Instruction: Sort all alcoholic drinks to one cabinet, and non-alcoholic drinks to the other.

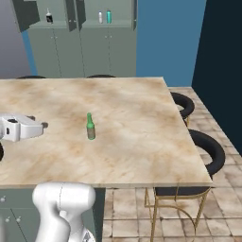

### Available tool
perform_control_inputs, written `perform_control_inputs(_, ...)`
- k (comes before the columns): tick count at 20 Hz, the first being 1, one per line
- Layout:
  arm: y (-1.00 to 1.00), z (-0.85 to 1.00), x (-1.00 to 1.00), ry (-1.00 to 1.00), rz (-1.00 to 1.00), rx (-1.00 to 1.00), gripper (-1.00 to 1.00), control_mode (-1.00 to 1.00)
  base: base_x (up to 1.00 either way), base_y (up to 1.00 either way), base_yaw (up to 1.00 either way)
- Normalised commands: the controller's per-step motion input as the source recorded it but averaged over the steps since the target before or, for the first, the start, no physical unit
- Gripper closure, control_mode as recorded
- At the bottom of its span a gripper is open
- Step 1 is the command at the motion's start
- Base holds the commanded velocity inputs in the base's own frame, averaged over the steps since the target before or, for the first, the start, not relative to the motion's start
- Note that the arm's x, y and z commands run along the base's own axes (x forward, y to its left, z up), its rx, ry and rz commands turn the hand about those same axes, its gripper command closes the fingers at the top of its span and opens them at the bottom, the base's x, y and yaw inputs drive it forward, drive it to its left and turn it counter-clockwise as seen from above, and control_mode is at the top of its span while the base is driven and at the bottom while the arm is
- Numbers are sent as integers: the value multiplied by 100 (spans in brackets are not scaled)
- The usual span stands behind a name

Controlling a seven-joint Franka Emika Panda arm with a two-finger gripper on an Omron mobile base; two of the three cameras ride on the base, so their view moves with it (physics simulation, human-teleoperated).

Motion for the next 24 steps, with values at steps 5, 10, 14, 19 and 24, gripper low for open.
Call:
perform_control_inputs(5,8,-13,36,0,1,0,-100,-100,0,0,0)
perform_control_inputs(10,22,-27,33,0,2,0,-100,-100,0,0,0)
perform_control_inputs(14,11,-28,31,0,3,0,-100,-100,0,0,0)
perform_control_inputs(19,2,-15,41,0,4,1,-100,-100,0,0,0)
perform_control_inputs(24,0,-11,51,0,3,5,-100,-100,0,0,0)
